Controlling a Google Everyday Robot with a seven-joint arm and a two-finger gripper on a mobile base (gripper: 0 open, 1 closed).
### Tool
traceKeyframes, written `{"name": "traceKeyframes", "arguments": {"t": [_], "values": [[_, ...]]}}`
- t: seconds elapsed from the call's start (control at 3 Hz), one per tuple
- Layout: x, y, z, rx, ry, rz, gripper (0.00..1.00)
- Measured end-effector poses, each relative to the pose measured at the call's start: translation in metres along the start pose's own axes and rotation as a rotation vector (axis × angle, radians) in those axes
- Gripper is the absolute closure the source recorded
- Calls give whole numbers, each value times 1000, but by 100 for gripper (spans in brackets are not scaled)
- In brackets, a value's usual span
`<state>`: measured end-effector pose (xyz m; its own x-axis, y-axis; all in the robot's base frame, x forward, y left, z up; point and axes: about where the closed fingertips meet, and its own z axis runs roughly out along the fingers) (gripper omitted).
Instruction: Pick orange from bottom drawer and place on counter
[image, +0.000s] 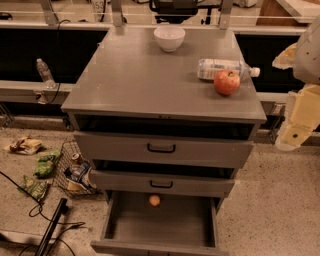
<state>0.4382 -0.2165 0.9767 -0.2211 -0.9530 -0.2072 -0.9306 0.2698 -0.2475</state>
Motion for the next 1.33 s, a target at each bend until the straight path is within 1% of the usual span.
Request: {"name": "traceKeyframes", "arguments": {"t": [0.33,0.67,1.0,1.33], "values": [[0,0,0,0,0,0,0],[-4,1,-1,0,-51,10,0],[-15,23,46,-65,-235,154,0],[-27,43,85,-102,-409,246,0]]}}
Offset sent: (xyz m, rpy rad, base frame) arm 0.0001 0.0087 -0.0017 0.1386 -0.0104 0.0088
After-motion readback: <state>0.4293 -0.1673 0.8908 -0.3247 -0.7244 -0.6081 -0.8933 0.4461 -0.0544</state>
